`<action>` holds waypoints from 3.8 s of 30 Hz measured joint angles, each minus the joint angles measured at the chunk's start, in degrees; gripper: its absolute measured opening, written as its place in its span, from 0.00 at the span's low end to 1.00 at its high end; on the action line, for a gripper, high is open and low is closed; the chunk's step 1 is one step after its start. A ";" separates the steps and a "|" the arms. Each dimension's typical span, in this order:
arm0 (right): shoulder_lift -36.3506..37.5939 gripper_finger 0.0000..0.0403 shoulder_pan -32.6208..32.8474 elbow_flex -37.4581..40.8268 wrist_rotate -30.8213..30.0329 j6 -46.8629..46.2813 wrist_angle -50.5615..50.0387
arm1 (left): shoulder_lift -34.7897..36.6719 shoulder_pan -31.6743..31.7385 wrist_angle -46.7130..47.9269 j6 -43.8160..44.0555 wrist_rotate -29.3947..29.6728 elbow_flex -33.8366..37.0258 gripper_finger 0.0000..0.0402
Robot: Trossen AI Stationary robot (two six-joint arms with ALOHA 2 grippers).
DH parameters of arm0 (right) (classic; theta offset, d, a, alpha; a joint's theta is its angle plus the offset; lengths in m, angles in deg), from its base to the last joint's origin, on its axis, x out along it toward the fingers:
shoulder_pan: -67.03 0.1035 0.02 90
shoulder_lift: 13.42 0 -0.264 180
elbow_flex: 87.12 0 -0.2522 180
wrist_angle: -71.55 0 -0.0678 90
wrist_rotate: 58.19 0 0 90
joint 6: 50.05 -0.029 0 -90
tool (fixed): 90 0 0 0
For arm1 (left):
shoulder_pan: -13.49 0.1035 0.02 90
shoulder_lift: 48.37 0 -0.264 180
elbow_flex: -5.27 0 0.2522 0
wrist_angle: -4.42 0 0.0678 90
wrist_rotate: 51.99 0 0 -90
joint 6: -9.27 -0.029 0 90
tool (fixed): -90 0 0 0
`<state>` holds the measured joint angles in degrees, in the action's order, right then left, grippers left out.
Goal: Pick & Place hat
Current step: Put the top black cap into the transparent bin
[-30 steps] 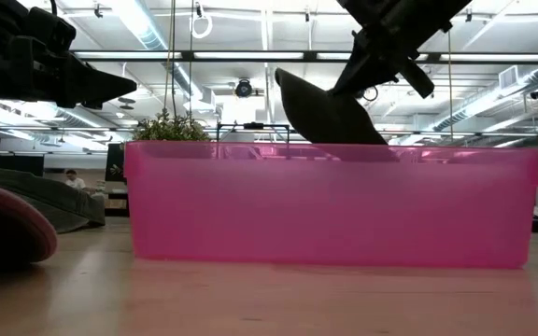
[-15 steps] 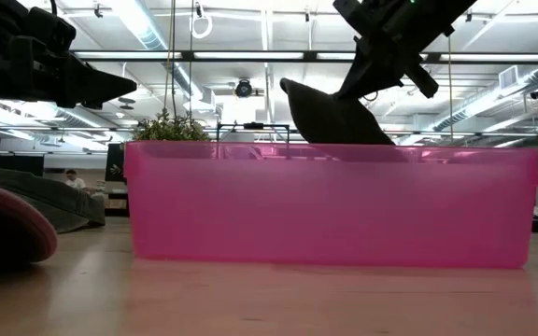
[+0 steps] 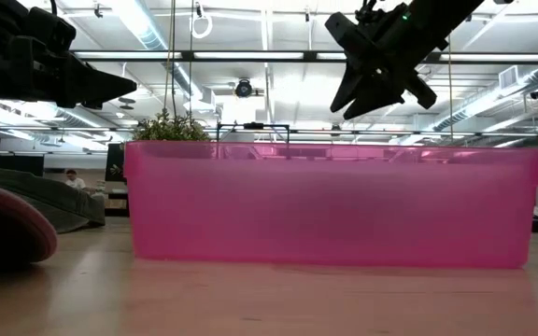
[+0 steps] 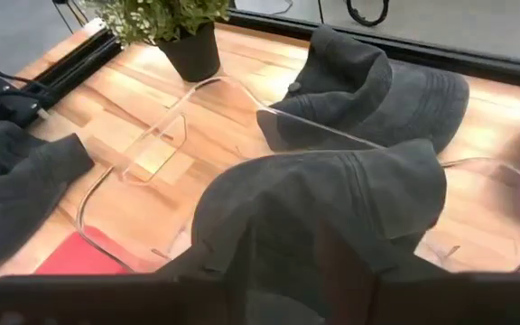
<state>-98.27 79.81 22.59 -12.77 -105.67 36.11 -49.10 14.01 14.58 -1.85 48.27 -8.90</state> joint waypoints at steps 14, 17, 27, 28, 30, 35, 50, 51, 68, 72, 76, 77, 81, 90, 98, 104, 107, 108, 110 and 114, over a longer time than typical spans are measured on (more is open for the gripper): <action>0.11 0.41 -0.02 0.00 2.08 9.73 8.82 | 0.00 -0.01 0.00 0.00 -0.01 0.00 0.17; 0.11 0.41 -0.53 0.00 2.16 9.64 8.84 | 0.00 -0.01 0.00 0.00 0.00 0.00 0.17; 0.11 0.41 -8.24 -0.01 9.90 12.77 9.17 | 0.00 0.01 0.00 0.00 0.00 0.01 0.17; 0.11 0.41 -9.28 -0.02 10.70 13.62 9.41 | -0.02 0.01 0.00 0.00 0.00 0.01 0.17; 0.11 0.41 -11.32 0.00 12.23 15.70 10.20 | -0.01 0.00 0.00 0.00 -0.01 -0.01 0.17; 0.05 0.41 -16.38 0.00 16.24 20.36 12.93 | 0.00 0.00 0.00 0.00 0.00 -0.01 0.17; -0.12 0.41 -31.65 -0.01 27.95 31.43 18.55 | 0.00 -0.01 0.00 0.00 0.00 0.00 0.17; -0.13 0.41 -32.76 -0.02 29.17 31.97 19.03 | 0.00 -0.01 0.00 0.00 -0.01 -0.01 0.17; -4.01 0.41 -43.15 -4.91 40.89 40.00 22.23 | 0.00 0.00 0.00 0.01 -0.01 0.00 0.17; -11.07 0.41 -43.21 -13.34 41.16 40.71 10.70 | 0.00 0.01 0.00 0.02 0.00 0.01 0.17; -17.05 0.41 -43.70 -20.58 41.05 40.24 1.11 | 0.00 -0.01 0.00 0.00 -0.02 -0.01 0.17; -18.00 0.41 -43.78 -21.21 41.02 40.23 1.24 | -0.01 0.01 0.00 0.01 -0.01 0.00 0.17; -20.52 0.41 -43.72 -22.21 41.73 39.12 2.31 | -0.01 0.00 0.00 0.01 0.00 0.01 0.17; -23.72 0.41 -43.73 -22.34 44.13 36.79 1.70 | 0.00 0.00 0.01 0.01 -0.01 0.00 0.17; -26.86 0.41 -43.95 -22.34 46.96 36.78 1.84 | 0.00 0.00 0.00 0.00 0.00 0.01 0.17; -28.87 0.41 -44.10 -22.36 46.82 36.65 1.56 | -0.02 -0.01 0.02 0.02 0.00 0.01 0.17; -29.70 0.41 -44.48 -22.36 46.80 36.61 1.56 | 0.00 0.00 0.02 0.00 0.00 0.01 0.17; -29.92 0.41 -44.62 -22.36 46.77 36.61 1.85 | 0.00 0.01 0.00 0.02 0.00 0.01 0.17; -30.12 0.41 -44.87 -22.36 46.77 36.64 1.70 | -0.02 0.01 0.02 0.00 0.00 -0.01 0.17; -30.12 0.41 -45.18 -22.36 46.58 36.82 1.61 | 0.00 -0.01 0.00 0.02 0.00 0.00 0.17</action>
<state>-128.39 34.63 0.23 33.81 -68.85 37.72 -49.10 14.00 14.58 -1.83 48.27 -8.90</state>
